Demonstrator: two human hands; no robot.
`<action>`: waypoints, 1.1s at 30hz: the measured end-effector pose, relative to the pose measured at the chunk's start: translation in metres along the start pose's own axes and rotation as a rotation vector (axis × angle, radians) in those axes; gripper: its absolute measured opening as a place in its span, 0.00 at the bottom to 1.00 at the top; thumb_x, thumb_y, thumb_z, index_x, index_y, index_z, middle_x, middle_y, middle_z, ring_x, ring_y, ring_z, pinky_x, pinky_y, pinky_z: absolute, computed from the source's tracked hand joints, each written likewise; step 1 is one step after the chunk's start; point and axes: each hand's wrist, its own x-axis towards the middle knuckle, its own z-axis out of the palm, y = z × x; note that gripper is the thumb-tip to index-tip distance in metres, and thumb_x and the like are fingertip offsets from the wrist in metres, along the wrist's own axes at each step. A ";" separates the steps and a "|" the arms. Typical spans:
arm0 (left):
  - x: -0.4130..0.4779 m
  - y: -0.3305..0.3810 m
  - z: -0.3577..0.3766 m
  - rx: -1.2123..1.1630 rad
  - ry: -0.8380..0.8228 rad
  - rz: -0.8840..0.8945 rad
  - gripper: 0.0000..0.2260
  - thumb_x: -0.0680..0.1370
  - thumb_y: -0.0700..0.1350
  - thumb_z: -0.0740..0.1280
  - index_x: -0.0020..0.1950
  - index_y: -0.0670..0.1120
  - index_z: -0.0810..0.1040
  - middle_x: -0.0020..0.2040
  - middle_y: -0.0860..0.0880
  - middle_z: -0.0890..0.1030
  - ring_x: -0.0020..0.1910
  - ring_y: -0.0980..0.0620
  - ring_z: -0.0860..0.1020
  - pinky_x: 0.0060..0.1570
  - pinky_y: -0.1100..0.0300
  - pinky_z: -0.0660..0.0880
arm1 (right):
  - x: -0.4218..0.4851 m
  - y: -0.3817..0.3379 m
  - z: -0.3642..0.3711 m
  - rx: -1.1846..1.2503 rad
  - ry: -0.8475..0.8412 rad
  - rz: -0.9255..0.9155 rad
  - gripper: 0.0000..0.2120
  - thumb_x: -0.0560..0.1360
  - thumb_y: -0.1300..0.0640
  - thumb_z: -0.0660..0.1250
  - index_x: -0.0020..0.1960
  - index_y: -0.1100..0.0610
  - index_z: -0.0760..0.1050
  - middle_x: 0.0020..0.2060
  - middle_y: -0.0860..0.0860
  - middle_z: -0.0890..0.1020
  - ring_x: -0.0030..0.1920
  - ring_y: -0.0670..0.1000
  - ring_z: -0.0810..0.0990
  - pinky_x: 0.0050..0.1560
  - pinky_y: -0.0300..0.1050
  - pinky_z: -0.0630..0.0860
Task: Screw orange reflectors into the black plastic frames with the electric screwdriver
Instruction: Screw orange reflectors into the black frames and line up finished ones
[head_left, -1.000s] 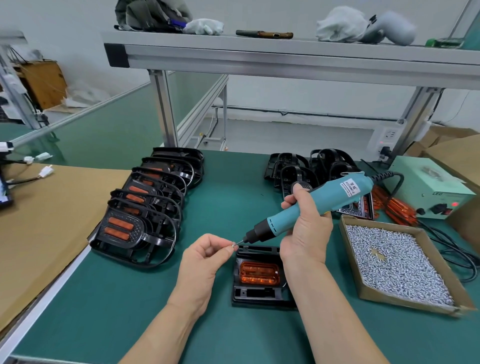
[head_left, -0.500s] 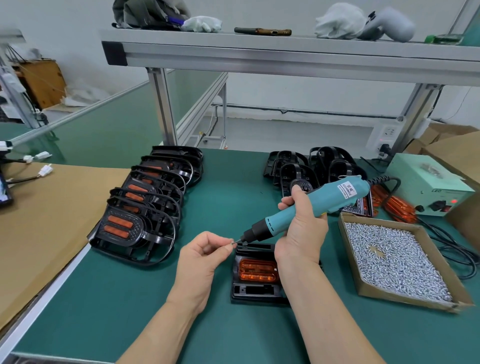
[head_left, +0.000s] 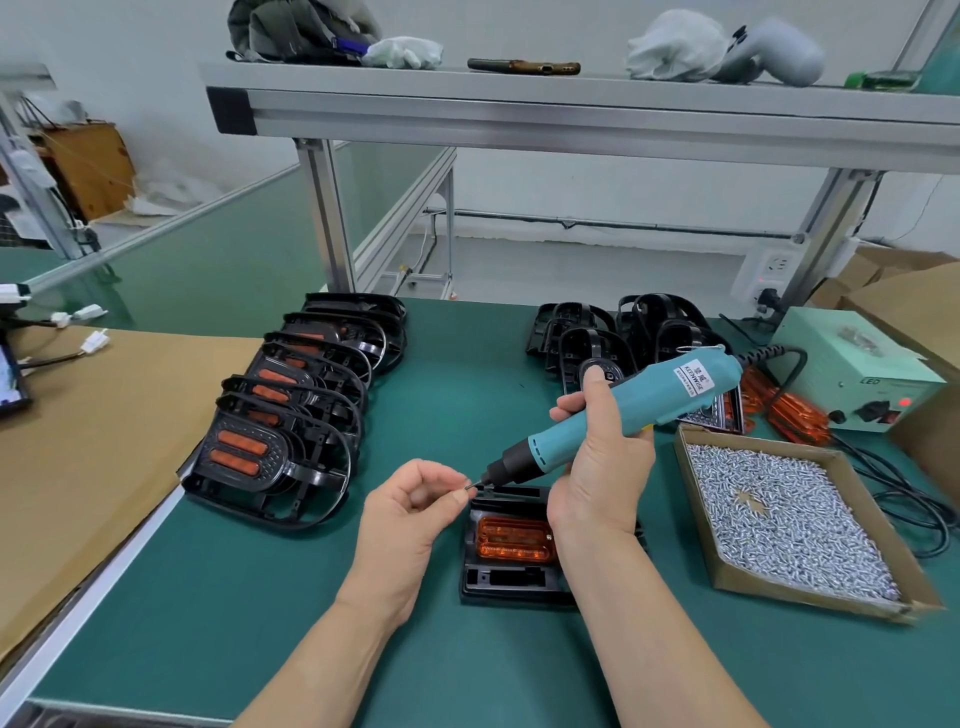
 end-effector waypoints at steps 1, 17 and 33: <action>0.000 0.000 0.000 0.011 -0.002 -0.001 0.12 0.74 0.30 0.72 0.44 0.48 0.84 0.44 0.42 0.85 0.46 0.49 0.82 0.51 0.60 0.78 | 0.000 -0.001 0.000 -0.005 -0.002 -0.009 0.10 0.75 0.54 0.74 0.50 0.53 0.73 0.31 0.49 0.82 0.33 0.47 0.80 0.40 0.40 0.76; 0.001 -0.002 0.002 0.098 -0.066 -0.045 0.15 0.76 0.29 0.68 0.57 0.44 0.80 0.48 0.43 0.86 0.48 0.49 0.84 0.58 0.54 0.77 | 0.010 -0.012 -0.001 0.005 -0.012 -0.077 0.10 0.75 0.57 0.74 0.47 0.55 0.73 0.29 0.50 0.80 0.29 0.49 0.77 0.35 0.42 0.77; 0.003 -0.006 0.015 0.783 -0.036 0.172 0.17 0.75 0.30 0.67 0.60 0.45 0.84 0.56 0.53 0.83 0.55 0.54 0.80 0.63 0.62 0.73 | -0.014 -0.008 0.012 -0.191 -0.362 -0.295 0.08 0.73 0.59 0.73 0.40 0.58 0.75 0.26 0.52 0.76 0.26 0.49 0.74 0.32 0.42 0.74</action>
